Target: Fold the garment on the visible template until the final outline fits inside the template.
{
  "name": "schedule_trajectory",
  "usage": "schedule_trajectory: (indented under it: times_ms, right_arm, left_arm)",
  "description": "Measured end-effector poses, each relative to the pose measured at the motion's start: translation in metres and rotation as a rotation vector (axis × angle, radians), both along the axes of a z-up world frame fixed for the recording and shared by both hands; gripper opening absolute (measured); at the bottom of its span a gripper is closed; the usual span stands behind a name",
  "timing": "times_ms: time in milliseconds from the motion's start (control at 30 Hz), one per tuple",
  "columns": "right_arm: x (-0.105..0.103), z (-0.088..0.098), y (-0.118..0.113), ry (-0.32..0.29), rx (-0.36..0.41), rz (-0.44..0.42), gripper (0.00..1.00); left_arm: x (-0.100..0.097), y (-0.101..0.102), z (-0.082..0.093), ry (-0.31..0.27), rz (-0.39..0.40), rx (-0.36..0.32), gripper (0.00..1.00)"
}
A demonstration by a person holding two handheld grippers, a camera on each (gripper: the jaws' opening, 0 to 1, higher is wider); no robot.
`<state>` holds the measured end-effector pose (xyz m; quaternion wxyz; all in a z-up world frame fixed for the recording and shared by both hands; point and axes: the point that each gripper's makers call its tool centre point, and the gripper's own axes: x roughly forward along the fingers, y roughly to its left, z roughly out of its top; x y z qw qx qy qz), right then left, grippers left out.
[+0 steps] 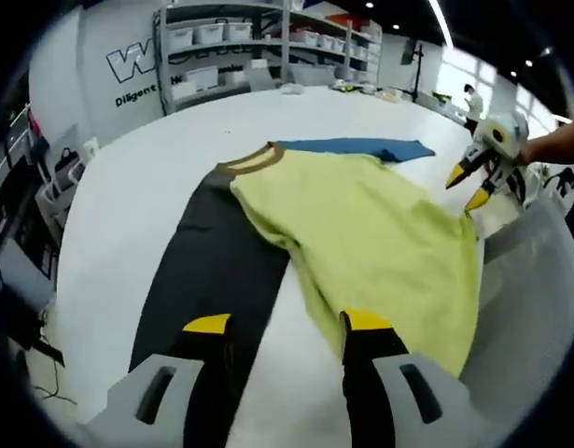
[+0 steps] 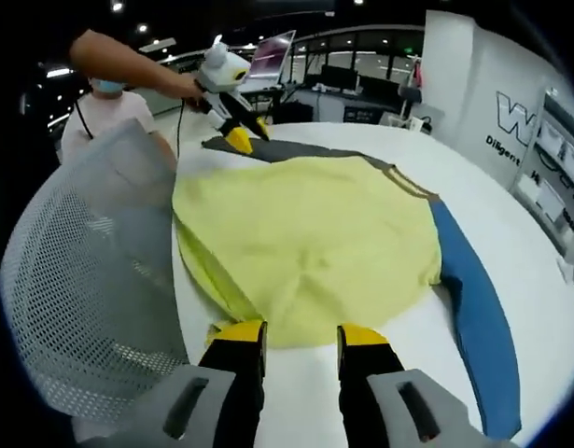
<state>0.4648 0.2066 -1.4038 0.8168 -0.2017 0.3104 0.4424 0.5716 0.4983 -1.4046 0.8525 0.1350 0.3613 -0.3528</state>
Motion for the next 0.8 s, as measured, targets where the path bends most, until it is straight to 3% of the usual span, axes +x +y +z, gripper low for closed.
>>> schedule_trajectory:
  times_ms: [133, 233, 433, 500, 800]
  right_arm:
    - [0.002, 0.0, -0.004, 0.006, 0.021, -0.027, 0.21]
    - [-0.001, -0.018, 0.001, 0.016, -0.047, 0.019, 0.21]
    - [-0.002, -0.024, 0.025, 0.032, -0.011, 0.022, 0.19]
    - [-0.005, -0.03, 0.031, 0.041, -0.03, 0.042, 0.2]
    - [-0.01, -0.042, 0.031, 0.113, -0.043, 0.034, 0.18]
  left_arm:
    - [0.017, 0.002, -0.002, 0.003, 0.053, -0.012, 0.42]
    - [0.028, 0.006, -0.01, 0.01, 0.079, 0.013, 0.43]
    - [0.038, 0.009, -0.016, 0.035, 0.121, 0.027, 0.39]
    - [0.042, 0.013, -0.019, 0.041, 0.137, 0.044, 0.38]
    - [0.056, 0.025, -0.034, 0.056, 0.166, 0.115, 0.32]
